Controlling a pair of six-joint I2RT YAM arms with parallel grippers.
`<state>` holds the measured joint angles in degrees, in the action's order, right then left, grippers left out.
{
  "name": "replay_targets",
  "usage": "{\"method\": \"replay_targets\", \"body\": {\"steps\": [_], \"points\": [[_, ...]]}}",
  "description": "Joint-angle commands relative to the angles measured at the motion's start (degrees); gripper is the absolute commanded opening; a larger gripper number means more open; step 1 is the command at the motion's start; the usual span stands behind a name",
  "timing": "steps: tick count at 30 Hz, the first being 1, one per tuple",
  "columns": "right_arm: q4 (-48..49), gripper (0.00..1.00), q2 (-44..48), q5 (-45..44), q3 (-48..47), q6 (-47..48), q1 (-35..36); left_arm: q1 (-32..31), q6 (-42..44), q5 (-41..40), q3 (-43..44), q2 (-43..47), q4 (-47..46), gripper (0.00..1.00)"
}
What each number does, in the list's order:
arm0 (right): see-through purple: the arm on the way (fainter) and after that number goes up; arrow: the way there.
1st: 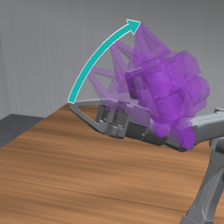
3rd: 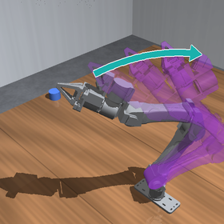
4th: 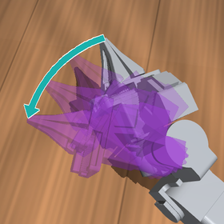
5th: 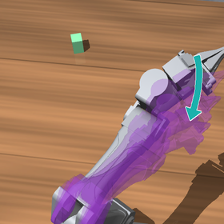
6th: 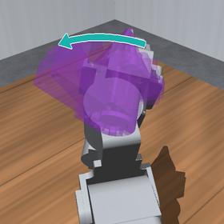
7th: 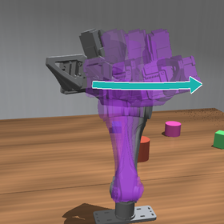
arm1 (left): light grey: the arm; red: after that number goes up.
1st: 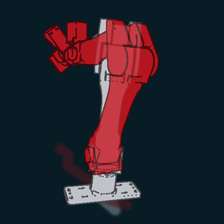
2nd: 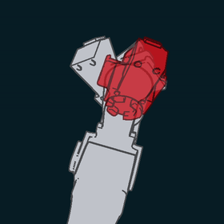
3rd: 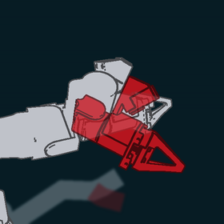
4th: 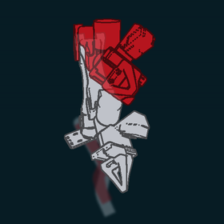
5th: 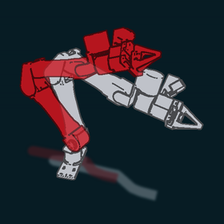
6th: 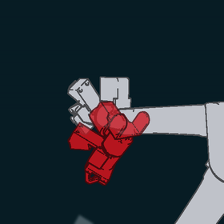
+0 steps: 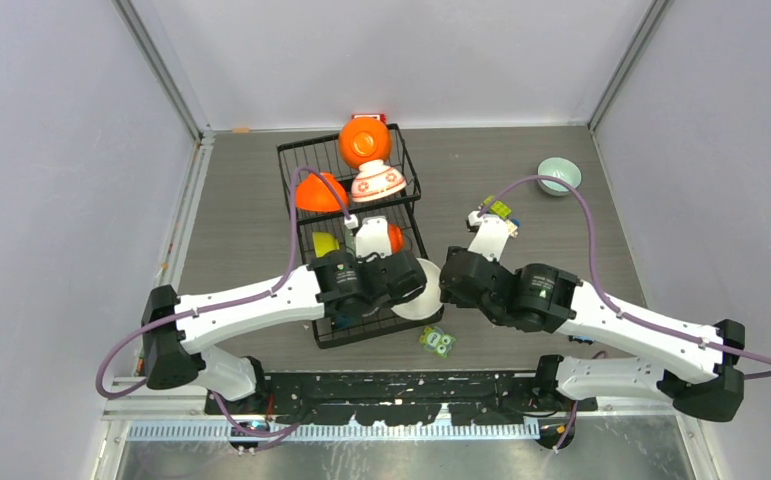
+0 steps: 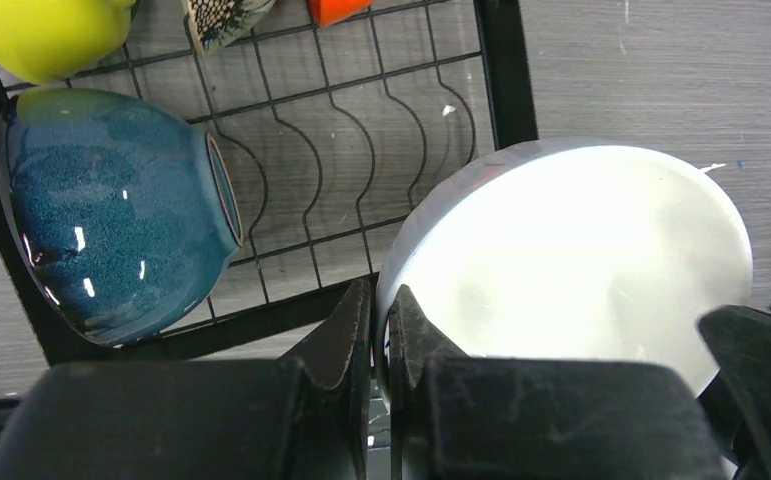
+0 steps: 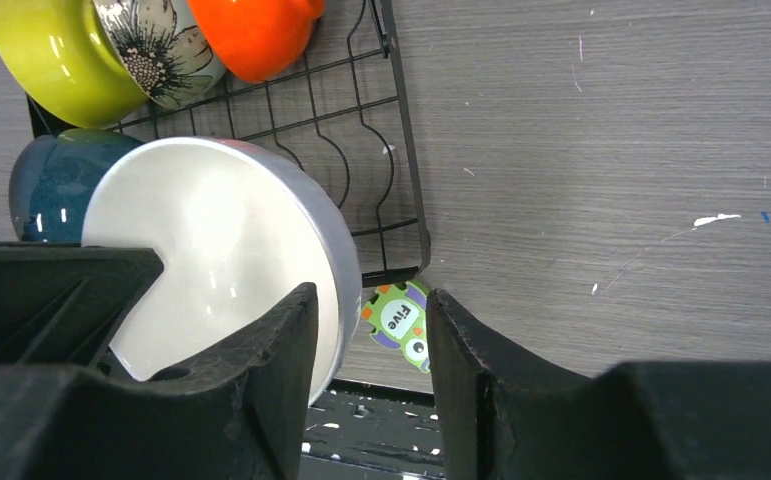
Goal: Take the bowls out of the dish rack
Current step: Place the bowl at the center of the board.
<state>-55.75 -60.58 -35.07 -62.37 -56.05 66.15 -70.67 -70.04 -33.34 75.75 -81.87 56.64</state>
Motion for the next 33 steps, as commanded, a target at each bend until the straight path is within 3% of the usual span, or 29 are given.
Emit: {"method": "replay_targets", "body": {"steps": [1,9,23,33], "points": [[1.4,0.50,2.1,-1.3,-1.9,0.9,-0.1,0.7,-3.0,0.8,0.3,2.6,-2.7,0.00],[2.1,0.49,-3.4,-0.6,-4.3,4.0,-0.2,0.7,-4.0,2.3,1.3,1.2,-1.3,0.00],[0.7,0.22,-7.1,-0.5,-4.2,3.7,-0.4,0.6,-4.8,2.5,1.6,0.5,-0.7,0.00],[0.6,0.29,-8.0,-0.3,-3.4,3.6,-0.6,0.7,-5.1,2.6,1.2,1.1,-1.0,0.00]]}}
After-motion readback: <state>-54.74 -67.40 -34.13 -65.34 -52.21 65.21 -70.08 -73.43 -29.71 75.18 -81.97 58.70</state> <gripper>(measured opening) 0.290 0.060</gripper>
